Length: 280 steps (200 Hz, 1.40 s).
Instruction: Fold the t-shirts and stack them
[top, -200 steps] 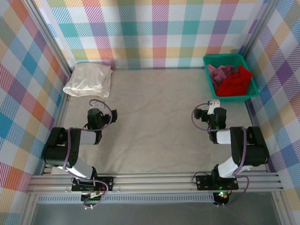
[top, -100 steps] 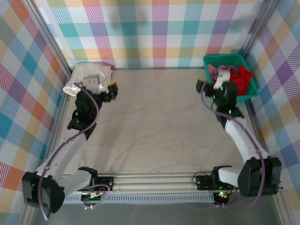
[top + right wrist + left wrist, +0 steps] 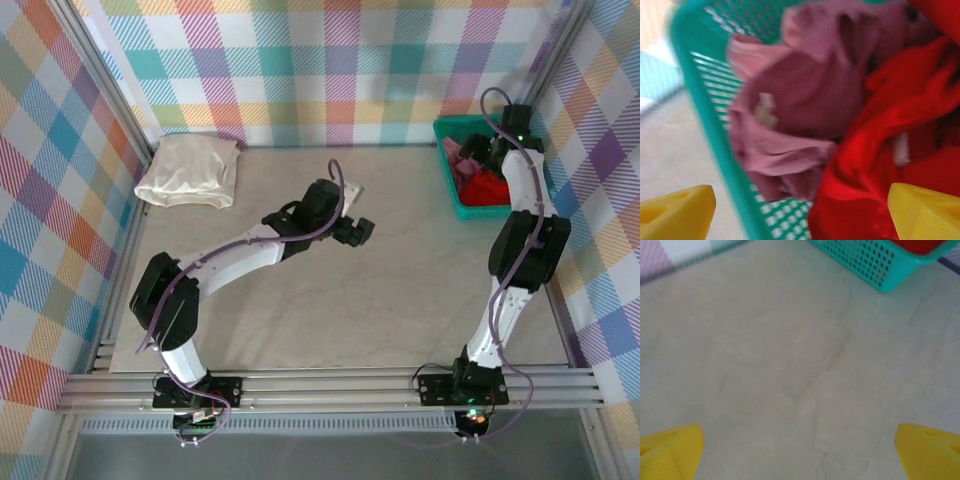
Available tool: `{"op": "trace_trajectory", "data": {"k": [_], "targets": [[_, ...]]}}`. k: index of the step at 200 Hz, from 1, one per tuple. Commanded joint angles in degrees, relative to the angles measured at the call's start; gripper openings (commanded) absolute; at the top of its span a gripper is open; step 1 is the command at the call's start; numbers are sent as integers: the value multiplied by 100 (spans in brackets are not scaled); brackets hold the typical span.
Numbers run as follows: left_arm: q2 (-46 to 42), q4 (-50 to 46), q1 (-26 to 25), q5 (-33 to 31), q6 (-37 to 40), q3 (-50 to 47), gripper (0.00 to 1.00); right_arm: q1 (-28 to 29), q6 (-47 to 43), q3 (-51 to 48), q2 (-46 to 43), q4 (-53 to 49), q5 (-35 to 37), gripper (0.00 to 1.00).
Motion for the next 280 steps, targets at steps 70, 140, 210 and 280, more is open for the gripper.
{"op": "trace_trajectory", "data": {"k": [70, 140, 210, 280], "targets": [[-494, 381, 9, -161, -370, -533, 99, -19, -162, 1377, 846, -1075, -265, 52], [-403, 455, 9, -171, -476, -639, 99, -25, -414, 1252, 185, -1020, -88, 27], [-483, 351, 10, -233, -506, -704, 99, -466, -201, 1456, 634, -1200, -224, 47], [-577, 504, 7, -299, -553, -877, 99, -625, -21, 2027, 1502, -1404, -834, 43]]}}
